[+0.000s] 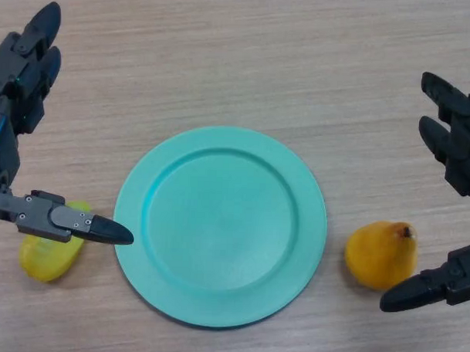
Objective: Pick up the yellow pear and place it on the plate
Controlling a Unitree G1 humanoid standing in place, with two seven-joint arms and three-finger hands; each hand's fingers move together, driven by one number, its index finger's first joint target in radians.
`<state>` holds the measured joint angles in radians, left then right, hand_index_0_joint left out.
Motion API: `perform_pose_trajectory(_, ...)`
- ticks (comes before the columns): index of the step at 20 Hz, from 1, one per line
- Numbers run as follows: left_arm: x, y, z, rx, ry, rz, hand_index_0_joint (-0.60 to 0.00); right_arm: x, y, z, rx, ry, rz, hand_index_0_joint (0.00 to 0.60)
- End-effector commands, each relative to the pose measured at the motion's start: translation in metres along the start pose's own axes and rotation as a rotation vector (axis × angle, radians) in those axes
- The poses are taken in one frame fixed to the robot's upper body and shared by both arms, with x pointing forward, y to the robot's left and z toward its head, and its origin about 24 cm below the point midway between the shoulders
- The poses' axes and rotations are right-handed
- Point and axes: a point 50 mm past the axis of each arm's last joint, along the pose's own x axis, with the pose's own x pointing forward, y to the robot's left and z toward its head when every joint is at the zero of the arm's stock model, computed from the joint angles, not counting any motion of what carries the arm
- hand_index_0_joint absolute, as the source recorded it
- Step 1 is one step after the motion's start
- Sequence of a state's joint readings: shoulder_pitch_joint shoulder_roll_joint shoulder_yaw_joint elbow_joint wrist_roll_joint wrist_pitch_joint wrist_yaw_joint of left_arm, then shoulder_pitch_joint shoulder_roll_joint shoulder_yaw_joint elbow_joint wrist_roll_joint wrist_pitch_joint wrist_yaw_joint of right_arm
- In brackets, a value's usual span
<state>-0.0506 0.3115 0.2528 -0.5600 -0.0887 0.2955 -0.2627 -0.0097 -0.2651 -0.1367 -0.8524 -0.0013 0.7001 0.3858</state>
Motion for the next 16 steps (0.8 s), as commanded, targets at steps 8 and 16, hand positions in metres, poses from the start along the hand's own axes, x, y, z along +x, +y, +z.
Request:
perform_pose_trajectory(8, -0.008, 0.019, 0.032, 0.040, -0.197, 0.070, 0.000, -0.008, -0.014, 0.028, -0.088, -0.174, -0.081, 0.000)
perform_pose_trajectory(16, -0.008, 0.018, 0.023, 0.067, -0.164, 0.071, 0.000, -0.011, -0.028, -0.016, -0.105, -0.149, -0.130, 0.000)
